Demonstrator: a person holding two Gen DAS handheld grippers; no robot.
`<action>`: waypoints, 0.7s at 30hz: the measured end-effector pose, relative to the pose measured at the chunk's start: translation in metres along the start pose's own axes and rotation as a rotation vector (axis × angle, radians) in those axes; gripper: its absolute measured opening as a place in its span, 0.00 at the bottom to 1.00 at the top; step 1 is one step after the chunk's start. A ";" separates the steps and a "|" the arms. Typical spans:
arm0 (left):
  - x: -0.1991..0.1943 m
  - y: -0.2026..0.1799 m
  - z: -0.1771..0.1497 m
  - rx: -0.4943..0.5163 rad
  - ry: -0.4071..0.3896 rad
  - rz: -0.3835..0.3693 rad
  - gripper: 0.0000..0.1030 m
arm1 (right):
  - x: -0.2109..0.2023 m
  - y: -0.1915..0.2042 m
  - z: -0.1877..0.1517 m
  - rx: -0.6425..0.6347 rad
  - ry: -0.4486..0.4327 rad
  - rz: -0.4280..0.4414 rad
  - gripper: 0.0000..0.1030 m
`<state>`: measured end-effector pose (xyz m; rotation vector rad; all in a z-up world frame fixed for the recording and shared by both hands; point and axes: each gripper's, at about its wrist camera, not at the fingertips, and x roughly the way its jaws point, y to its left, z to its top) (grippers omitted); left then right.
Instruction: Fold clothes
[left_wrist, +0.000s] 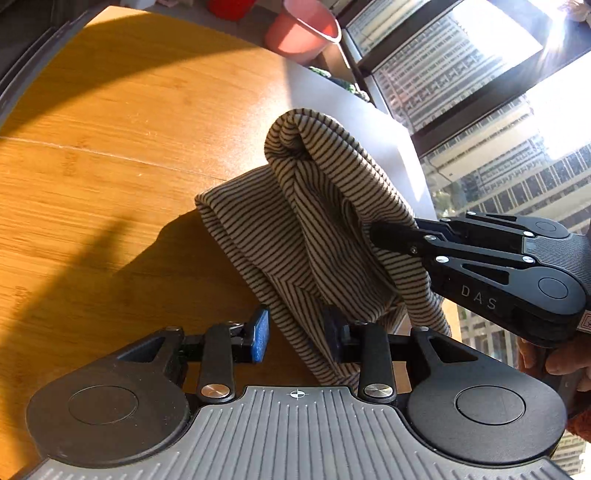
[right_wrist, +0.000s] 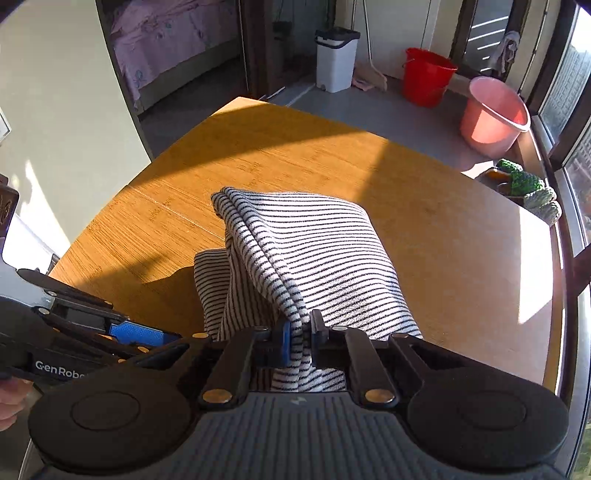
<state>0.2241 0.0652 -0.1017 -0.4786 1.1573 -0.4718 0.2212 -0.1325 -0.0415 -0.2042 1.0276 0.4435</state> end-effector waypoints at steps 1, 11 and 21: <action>0.002 -0.001 0.000 0.002 0.002 -0.004 0.33 | -0.003 -0.008 0.002 0.043 0.001 0.016 0.08; 0.018 0.004 0.000 -0.002 0.014 -0.017 0.33 | -0.035 -0.020 0.010 0.212 0.024 0.233 0.07; 0.029 0.014 -0.008 -0.019 0.010 -0.037 0.35 | 0.017 -0.016 -0.012 0.410 0.137 0.433 0.08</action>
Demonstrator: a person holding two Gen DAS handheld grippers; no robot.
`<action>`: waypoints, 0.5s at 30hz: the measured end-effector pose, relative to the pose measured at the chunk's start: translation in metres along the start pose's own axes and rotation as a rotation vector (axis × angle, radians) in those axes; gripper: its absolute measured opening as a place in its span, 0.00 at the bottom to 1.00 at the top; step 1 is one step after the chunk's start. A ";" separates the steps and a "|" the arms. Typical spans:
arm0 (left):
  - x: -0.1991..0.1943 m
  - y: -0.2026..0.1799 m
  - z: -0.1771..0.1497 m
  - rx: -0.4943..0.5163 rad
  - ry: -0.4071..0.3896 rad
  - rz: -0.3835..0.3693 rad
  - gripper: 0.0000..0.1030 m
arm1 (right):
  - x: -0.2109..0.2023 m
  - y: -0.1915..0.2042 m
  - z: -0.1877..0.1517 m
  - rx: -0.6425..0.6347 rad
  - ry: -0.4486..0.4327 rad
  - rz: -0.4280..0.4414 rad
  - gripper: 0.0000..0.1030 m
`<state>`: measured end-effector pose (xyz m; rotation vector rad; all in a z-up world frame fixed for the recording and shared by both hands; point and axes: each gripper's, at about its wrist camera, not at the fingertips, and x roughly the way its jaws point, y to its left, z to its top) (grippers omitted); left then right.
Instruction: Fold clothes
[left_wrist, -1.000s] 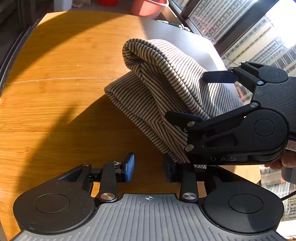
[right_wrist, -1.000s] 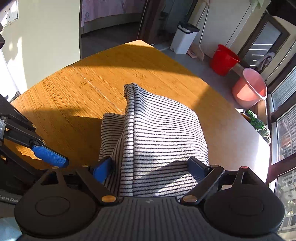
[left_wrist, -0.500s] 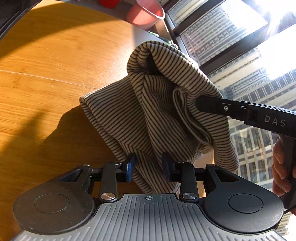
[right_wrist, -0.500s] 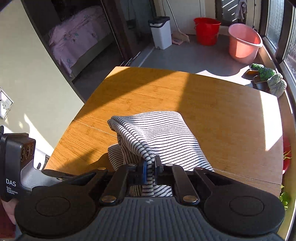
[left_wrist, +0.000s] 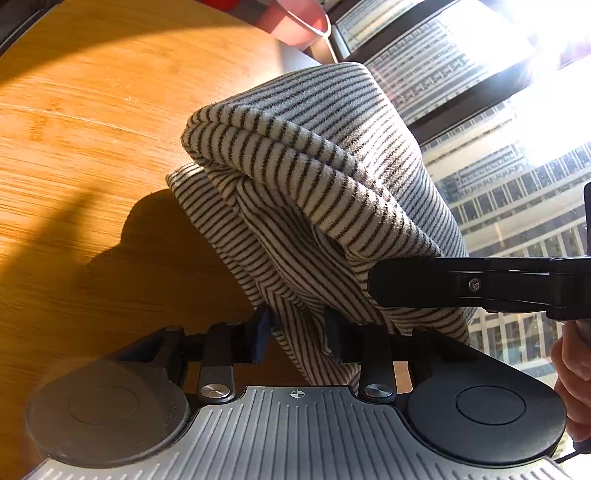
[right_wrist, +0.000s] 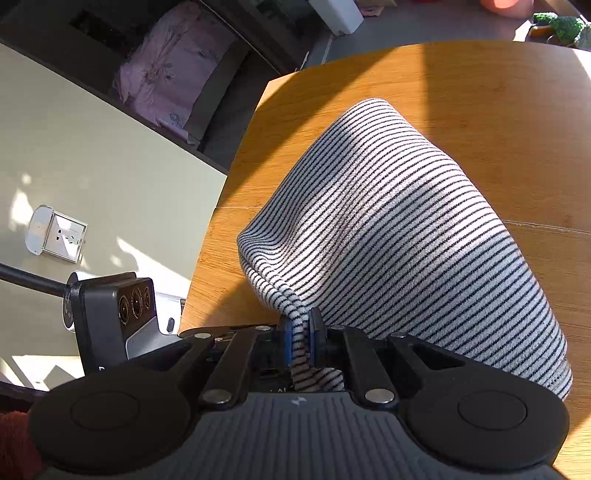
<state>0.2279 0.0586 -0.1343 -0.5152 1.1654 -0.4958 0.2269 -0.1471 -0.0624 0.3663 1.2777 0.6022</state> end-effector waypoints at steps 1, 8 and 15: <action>0.000 0.001 0.000 -0.001 0.001 0.000 0.35 | 0.005 -0.004 0.001 0.015 0.003 -0.003 0.08; -0.033 0.014 0.001 -0.020 -0.034 0.070 0.34 | 0.025 0.008 -0.006 -0.113 -0.032 -0.129 0.07; -0.082 0.016 0.019 -0.135 -0.211 -0.037 0.35 | 0.043 0.043 -0.030 -0.355 -0.088 -0.304 0.07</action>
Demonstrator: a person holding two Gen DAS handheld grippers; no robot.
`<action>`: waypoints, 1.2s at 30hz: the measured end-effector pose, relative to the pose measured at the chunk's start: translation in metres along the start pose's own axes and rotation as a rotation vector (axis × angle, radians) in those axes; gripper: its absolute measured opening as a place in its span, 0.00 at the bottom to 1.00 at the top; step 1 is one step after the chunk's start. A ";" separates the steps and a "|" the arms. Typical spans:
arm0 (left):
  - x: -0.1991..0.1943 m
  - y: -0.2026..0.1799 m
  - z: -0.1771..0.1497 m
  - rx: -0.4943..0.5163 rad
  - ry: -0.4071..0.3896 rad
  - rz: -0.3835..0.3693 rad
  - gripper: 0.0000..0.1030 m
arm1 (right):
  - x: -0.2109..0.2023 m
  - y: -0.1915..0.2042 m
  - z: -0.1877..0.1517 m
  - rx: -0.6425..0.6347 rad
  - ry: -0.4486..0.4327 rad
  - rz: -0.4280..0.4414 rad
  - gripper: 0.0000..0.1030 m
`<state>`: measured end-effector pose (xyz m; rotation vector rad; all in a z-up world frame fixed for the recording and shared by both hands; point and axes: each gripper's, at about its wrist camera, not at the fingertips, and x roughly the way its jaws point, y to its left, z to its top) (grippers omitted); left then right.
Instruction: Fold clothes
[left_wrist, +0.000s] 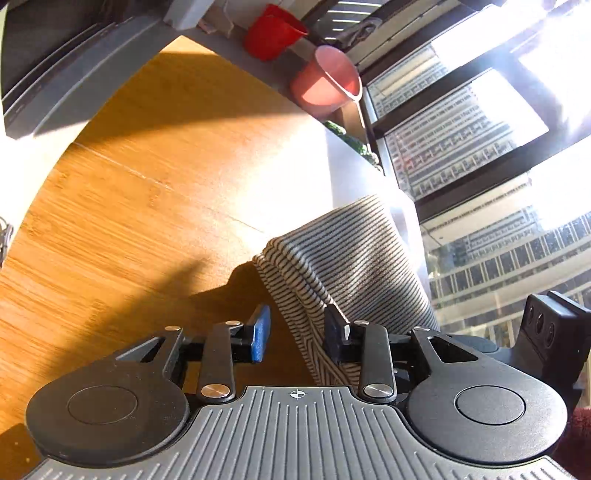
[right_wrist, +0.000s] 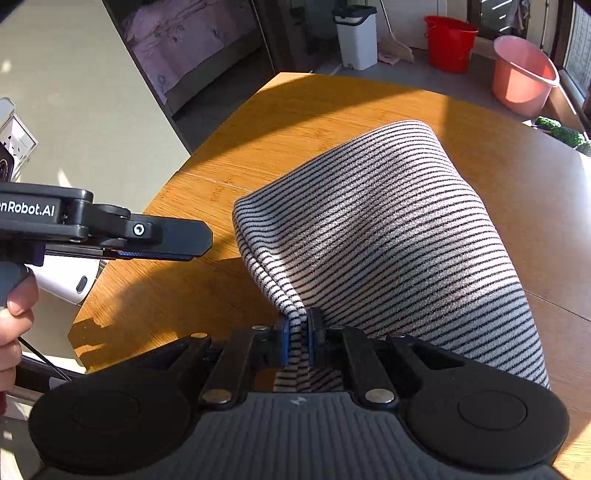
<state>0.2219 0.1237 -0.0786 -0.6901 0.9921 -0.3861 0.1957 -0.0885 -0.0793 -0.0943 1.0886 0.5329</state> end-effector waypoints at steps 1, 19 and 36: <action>-0.002 0.000 0.007 -0.011 -0.009 -0.040 0.35 | -0.001 0.003 -0.003 -0.025 -0.007 -0.020 0.07; 0.083 -0.007 0.009 0.053 0.094 0.012 0.16 | -0.064 0.007 -0.023 -0.202 -0.189 -0.265 0.86; 0.080 -0.009 0.002 0.093 0.096 0.060 0.14 | -0.013 -0.014 -0.037 0.010 -0.055 -0.370 1.00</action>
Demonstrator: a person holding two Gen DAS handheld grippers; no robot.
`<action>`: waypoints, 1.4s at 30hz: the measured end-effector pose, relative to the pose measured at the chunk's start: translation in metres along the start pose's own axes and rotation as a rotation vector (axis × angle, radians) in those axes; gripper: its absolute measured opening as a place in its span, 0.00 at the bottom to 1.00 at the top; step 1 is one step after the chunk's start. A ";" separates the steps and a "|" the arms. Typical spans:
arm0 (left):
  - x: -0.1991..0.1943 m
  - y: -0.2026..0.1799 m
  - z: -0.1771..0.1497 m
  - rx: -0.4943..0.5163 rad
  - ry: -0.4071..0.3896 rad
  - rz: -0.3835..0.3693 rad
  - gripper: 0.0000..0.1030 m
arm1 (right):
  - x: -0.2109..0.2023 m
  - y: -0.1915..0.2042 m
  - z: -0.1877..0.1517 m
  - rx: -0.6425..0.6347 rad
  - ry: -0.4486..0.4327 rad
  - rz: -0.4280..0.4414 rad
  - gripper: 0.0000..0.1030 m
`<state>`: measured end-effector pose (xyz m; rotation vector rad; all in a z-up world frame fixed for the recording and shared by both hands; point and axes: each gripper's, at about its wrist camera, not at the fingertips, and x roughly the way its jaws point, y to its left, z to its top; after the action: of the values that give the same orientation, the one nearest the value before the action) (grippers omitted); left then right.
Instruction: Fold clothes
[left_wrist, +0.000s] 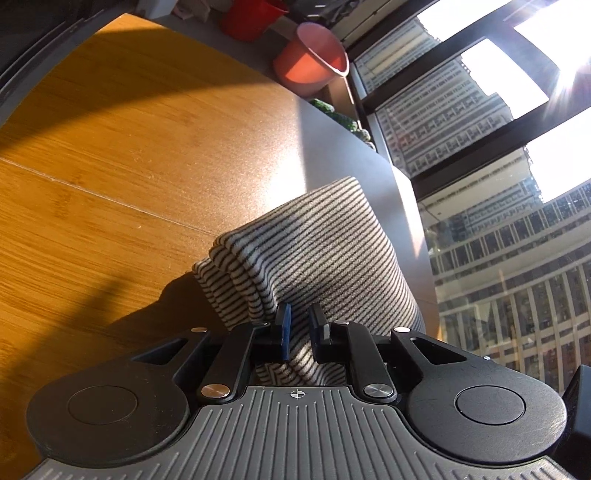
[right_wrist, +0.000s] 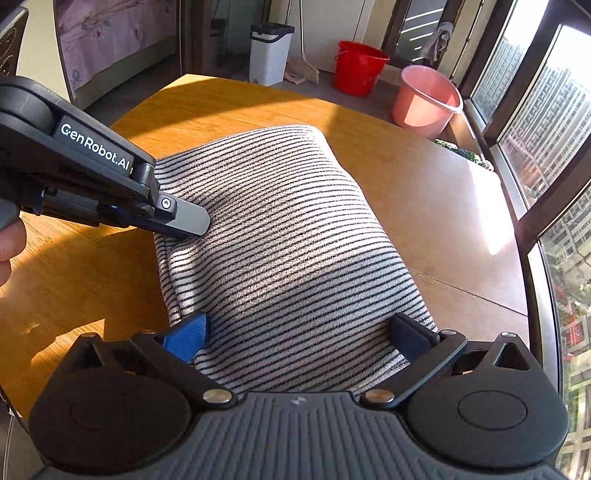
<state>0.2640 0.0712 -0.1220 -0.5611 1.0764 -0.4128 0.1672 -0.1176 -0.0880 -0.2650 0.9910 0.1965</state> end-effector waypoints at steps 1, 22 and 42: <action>-0.001 0.000 0.000 0.005 0.000 0.001 0.14 | -0.003 -0.005 0.004 0.003 -0.005 0.017 1.00; -0.011 0.007 -0.003 -0.089 0.012 0.024 0.12 | 0.027 -0.038 0.030 0.089 0.110 -0.056 1.00; -0.047 -0.053 -0.099 -0.359 -0.252 0.169 0.31 | 0.016 -0.054 0.072 -0.331 0.061 0.203 1.00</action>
<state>0.1518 0.0338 -0.0923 -0.8093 0.9490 0.0040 0.2483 -0.1465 -0.0565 -0.4748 1.0439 0.5425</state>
